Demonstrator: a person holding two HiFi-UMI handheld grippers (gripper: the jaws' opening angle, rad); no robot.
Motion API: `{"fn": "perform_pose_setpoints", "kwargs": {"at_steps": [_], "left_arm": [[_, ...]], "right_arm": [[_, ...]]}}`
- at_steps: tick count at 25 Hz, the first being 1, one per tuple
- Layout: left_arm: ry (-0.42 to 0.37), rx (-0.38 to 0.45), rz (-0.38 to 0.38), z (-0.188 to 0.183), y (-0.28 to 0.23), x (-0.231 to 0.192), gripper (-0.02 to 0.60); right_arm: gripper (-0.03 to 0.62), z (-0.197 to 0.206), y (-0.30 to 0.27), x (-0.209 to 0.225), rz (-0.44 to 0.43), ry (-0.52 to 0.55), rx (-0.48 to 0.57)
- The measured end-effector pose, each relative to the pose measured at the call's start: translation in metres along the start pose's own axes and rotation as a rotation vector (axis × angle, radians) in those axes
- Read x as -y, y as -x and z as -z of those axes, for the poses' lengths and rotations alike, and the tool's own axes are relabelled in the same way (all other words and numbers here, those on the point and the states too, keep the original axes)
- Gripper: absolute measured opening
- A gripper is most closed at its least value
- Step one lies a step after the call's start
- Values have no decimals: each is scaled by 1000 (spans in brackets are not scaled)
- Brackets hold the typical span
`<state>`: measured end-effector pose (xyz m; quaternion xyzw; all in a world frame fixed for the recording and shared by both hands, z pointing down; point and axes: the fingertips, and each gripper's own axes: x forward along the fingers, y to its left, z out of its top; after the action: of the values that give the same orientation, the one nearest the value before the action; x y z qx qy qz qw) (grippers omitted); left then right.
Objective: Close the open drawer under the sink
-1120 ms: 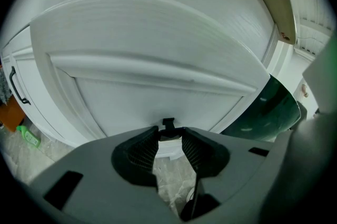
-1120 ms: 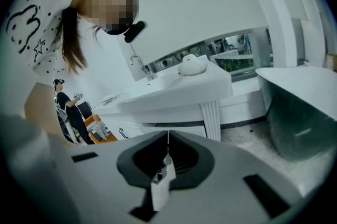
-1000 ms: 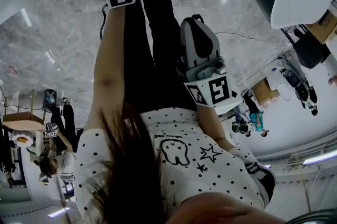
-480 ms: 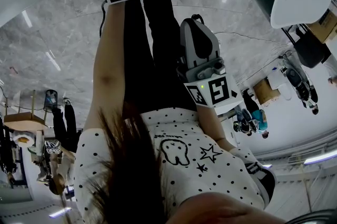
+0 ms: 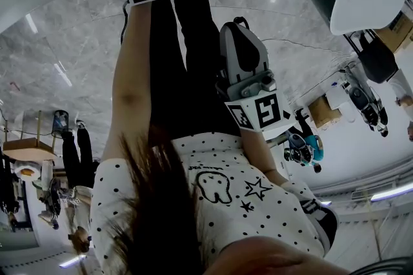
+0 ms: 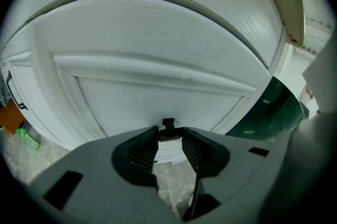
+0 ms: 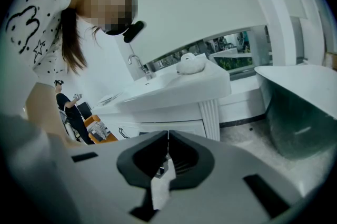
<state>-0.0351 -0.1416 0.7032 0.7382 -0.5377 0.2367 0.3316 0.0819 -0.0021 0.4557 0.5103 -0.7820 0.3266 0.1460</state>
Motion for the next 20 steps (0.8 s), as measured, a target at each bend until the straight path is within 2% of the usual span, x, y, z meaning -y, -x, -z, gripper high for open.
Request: {"fn": "perform_pose_setpoints", "kwargs": {"at_steps": [20], "left_arm": [[16, -6, 2, -3, -4, -2, 140]], "right_arm": [[15, 5, 8, -3, 0, 0, 17]]}}
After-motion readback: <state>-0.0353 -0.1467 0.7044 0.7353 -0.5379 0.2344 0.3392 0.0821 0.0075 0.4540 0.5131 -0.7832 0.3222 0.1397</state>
